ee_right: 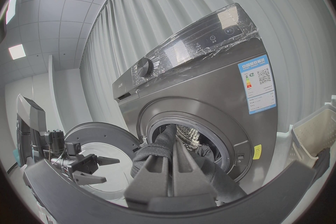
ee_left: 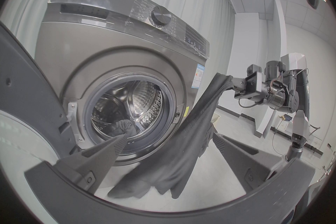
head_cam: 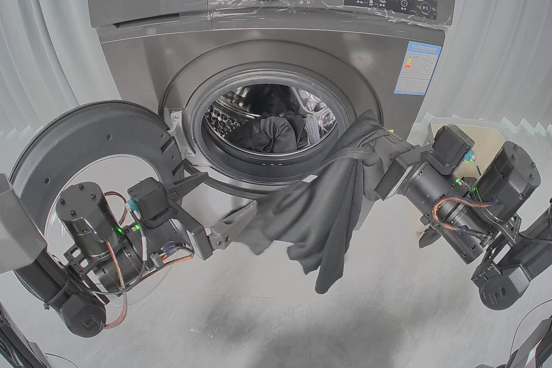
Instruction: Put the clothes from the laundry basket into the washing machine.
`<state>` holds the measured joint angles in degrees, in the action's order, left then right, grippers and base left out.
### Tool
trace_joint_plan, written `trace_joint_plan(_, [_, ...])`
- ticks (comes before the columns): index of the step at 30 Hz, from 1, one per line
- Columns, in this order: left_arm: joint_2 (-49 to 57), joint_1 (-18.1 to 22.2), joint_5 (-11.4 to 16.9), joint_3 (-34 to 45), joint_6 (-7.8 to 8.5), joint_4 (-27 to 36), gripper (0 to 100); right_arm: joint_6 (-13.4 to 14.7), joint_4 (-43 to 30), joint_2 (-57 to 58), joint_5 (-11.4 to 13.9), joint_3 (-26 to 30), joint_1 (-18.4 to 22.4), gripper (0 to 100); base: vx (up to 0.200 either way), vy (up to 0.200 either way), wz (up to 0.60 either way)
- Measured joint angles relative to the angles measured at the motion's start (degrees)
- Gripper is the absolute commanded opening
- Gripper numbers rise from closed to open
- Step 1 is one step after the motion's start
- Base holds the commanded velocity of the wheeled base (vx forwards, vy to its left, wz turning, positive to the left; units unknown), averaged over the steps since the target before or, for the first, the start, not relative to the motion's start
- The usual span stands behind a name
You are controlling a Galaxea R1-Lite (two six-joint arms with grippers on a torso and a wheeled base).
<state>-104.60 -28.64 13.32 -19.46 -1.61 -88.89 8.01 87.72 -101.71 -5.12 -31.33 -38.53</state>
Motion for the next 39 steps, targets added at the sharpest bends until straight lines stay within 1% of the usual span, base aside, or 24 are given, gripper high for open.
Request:
trace_joint_plan(4, [-2.71, -1.02, -0.60, -1.57, 0.30, -0.01, 100, -0.13, -0.05, -0.15, -0.02, -0.56, -0.29, 0, 0.000, 0.000, 0.00])
trace_joint_plan(13, [-7.51, -2.28, -0.13, -3.78, 0.35, -0.04, 100, -0.38, -0.35, -0.17, 0.00, -2.10, -0.35, 0, 0.000, 0.000, 0.00])
trace_joint_plan(17, [-10.07, -2.36, -0.20, -5.16, 0.27, -0.04, 100, -0.38, -0.82, -0.30, 0.01, -3.58, -0.41, 0, 0.000, 0.000, 0.00])
trace_joint_plan(21, [-12.28, -2.39, -0.30, -5.92, 0.22, -0.01, 100, -0.38, -2.77, -0.41, 0.12, -5.27, -0.60, 0, 0.000, 0.000, 0.00])
trace_joint_plan(23, [-13.26, -2.39, -0.30, -6.12, 0.22, -0.01, 100, -0.38, -4.02, -0.41, 0.30, -6.05, -0.93, 0, 0.000, 0.000, 0.00])
trace_joint_plan(28, [-14.97, -1.88, -0.27, -6.80, -0.11, -0.09, 100, -0.38, -4.60, -0.37, 0.45, -7.73, -1.95, 0, 0.000, 0.000, 0.00])
trace_joint_plan(39, [-18.25, -1.55, -0.52, -9.57, -0.27, -0.06, 100, -0.38, -4.62, -0.55, 0.72, -8.39, -3.74, 0, 0.000, 0.000, 0.00])
